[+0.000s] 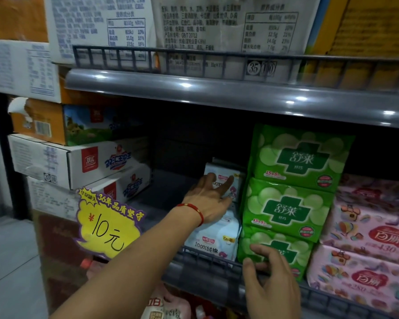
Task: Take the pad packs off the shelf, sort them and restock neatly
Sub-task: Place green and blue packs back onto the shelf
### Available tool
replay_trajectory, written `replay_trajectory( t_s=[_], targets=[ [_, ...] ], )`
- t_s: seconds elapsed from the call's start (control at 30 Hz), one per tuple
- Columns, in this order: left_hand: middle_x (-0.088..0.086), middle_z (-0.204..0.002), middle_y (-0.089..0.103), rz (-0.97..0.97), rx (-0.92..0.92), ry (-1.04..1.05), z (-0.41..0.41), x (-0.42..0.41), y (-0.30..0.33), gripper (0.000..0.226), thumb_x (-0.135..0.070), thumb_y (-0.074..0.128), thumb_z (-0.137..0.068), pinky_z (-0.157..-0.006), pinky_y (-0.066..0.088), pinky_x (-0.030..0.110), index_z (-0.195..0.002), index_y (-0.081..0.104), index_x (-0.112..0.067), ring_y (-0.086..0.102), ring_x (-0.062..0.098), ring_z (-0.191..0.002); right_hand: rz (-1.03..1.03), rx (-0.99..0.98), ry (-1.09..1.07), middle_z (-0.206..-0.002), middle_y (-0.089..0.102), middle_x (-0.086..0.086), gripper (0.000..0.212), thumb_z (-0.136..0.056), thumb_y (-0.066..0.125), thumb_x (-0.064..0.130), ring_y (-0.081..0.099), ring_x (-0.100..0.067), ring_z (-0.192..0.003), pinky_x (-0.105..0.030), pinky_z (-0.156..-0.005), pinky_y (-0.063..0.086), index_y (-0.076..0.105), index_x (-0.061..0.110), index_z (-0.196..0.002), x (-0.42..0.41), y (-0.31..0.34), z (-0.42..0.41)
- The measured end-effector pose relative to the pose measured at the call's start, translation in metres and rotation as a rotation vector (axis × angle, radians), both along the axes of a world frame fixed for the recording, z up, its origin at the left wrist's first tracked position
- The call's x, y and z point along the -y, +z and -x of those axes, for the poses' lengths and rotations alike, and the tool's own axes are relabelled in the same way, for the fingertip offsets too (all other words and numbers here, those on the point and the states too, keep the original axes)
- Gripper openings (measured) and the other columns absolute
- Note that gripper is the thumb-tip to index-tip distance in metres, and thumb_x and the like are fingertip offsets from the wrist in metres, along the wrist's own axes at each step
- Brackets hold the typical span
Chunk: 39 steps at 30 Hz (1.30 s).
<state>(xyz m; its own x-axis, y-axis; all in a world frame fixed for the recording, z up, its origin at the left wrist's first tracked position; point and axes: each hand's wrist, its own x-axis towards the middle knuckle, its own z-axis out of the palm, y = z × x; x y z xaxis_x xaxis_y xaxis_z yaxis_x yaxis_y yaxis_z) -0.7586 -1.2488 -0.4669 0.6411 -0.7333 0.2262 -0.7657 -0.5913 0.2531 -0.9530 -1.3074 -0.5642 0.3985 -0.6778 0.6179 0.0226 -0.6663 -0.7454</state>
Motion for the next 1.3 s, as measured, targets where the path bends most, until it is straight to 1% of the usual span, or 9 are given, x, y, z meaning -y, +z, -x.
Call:
replay_trajectory(
  t_s=[0.17,0.3,0.47,0.67,0.87,0.93,1.07,1.2,1.3],
  targets=[
    [0.003,-0.158,0.020,-0.052,-0.017,-0.039,-0.001,-0.004,-0.007,0.060,-0.044,0.034,-0.098,-0.119,0.027,0.048,-0.157,0.022,-0.045,0.018,0.027,-0.147,0.021,-0.020,0.014,-0.095,0.066,0.008,0.036,-0.080,0.080,0.010,0.066,-0.020,-0.083,-0.036,-0.075,0.051,0.065,0.041,-0.093,0.003,0.001,-0.001],
    [-0.001,-0.163,0.017,-0.178,-0.040,-0.055,0.002,-0.004,-0.013,0.054,-0.048,0.031,-0.099,-0.121,0.021,0.052,-0.152,0.035,-0.045,0.010,0.025,-0.151,0.259,-0.219,-0.119,-0.116,0.065,0.011,0.031,-0.078,0.062,0.032,0.050,-0.014,-0.107,-0.034,-0.082,0.032,0.069,0.034,-0.108,0.005,0.002,0.000],
    [0.007,-0.160,0.022,-0.275,-0.038,-0.048,-0.003,0.007,-0.003,0.065,-0.053,0.020,-0.089,-0.116,0.028,0.054,-0.152,0.030,-0.043,0.022,0.035,-0.145,0.188,-0.360,-0.078,-0.121,0.063,0.013,0.032,-0.083,0.060,0.038,0.056,-0.016,-0.112,-0.029,-0.087,0.019,0.068,0.039,-0.114,0.003,0.004,-0.001],
    [0.005,-0.156,0.026,-0.196,-0.026,-0.046,-0.010,0.015,-0.006,0.049,-0.043,0.031,-0.101,-0.117,0.029,0.047,-0.149,0.040,-0.038,0.026,0.030,-0.142,0.086,-0.385,-0.033,-0.123,0.059,0.014,0.030,-0.090,0.070,0.029,0.051,-0.015,-0.120,-0.037,-0.096,0.029,0.066,0.039,-0.118,0.000,0.012,0.000],
    [-0.003,-0.139,0.058,0.352,-0.204,0.019,-0.027,0.000,-0.012,0.056,0.003,0.047,-0.088,-0.101,0.054,0.037,-0.125,0.068,-0.034,0.060,0.025,-0.120,0.093,-0.393,-0.009,-0.121,0.057,0.016,0.027,-0.094,0.065,0.030,0.049,-0.012,-0.117,-0.039,-0.098,0.032,0.064,0.038,-0.120,0.000,0.015,0.002],
    [0.000,-0.133,0.062,0.476,-0.173,0.030,-0.021,-0.013,-0.010,0.059,0.009,0.043,-0.084,-0.101,0.053,0.034,-0.120,0.070,-0.028,0.061,0.023,-0.118,0.107,-0.347,0.018,-0.117,0.058,0.015,0.027,-0.093,0.066,0.026,0.050,-0.012,-0.114,-0.041,-0.099,0.037,0.065,0.035,-0.118,-0.002,0.017,0.002],
    [0.001,-0.119,0.065,0.636,-0.041,0.044,0.019,-0.050,-0.005,0.052,0.010,0.047,-0.081,-0.089,0.040,0.005,-0.116,0.074,-0.018,0.057,0.009,-0.107,0.161,-0.221,0.103,-0.112,0.057,0.017,0.027,-0.093,0.066,0.018,0.051,-0.006,-0.109,-0.033,-0.099,0.044,0.067,0.031,-0.117,-0.013,0.023,0.006],
    [-0.008,-0.104,0.069,0.829,-0.018,0.027,0.075,-0.115,-0.025,0.045,-0.005,0.048,-0.069,-0.089,0.049,0.018,-0.101,0.077,-0.019,0.062,0.004,-0.097,0.200,-0.143,0.284,-0.102,0.061,0.021,0.020,-0.092,0.062,0.016,0.056,0.003,-0.094,-0.008,-0.083,0.041,0.068,0.031,-0.105,-0.052,0.031,0.013],
    [-0.013,-0.100,0.070,0.878,-0.121,0.127,0.114,-0.175,-0.070,0.043,-0.008,0.049,-0.068,-0.086,0.052,0.026,-0.097,0.074,-0.027,0.066,0.007,-0.098,0.205,-0.292,0.485,-0.097,0.066,0.014,0.021,-0.087,0.055,0.029,0.061,-0.004,-0.082,-0.023,-0.079,0.051,0.070,0.028,-0.102,-0.097,0.018,0.013]
  ],
)
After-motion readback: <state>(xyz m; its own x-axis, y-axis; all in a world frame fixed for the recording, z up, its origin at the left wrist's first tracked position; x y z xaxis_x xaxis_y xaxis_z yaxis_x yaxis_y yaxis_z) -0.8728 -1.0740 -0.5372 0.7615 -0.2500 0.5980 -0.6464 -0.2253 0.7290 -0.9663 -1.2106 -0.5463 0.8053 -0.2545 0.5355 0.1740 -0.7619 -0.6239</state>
